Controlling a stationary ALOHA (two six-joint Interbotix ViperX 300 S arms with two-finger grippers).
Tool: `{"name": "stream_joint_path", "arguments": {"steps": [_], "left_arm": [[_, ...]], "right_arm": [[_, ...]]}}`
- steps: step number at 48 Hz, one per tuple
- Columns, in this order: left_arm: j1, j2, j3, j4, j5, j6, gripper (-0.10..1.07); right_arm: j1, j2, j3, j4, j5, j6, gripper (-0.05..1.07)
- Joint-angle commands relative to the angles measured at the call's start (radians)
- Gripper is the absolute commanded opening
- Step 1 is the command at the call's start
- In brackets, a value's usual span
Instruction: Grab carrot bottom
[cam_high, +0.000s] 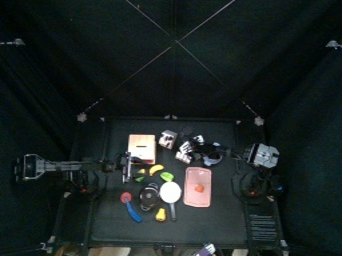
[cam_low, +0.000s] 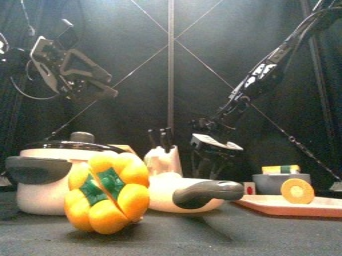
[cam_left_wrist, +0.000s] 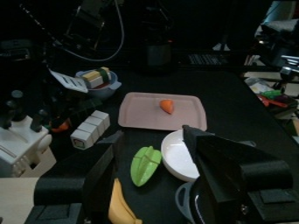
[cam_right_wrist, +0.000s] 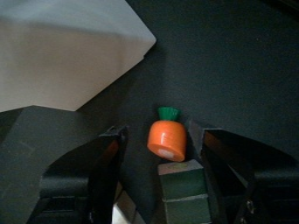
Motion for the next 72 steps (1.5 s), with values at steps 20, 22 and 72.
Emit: {"name": "stream_joint_path", "arguments": {"steps": [20,22,72], "left_arm": [[0.003,-0.002,0.002,-0.023,-0.009,0.002,0.92],[0.003,-0.002,0.002,-0.029,-0.009,0.002,0.92],[-0.028,-0.002,-0.012,-0.118,-0.002,0.002,0.92]], "right_arm": [[0.143,-0.242,0.037,0.054,0.155,0.002,0.91],[0.164,-0.259,0.044,0.064,0.175,0.002,0.91],[0.707,-0.449,0.417,0.014,0.123,-0.003,0.90]]}}
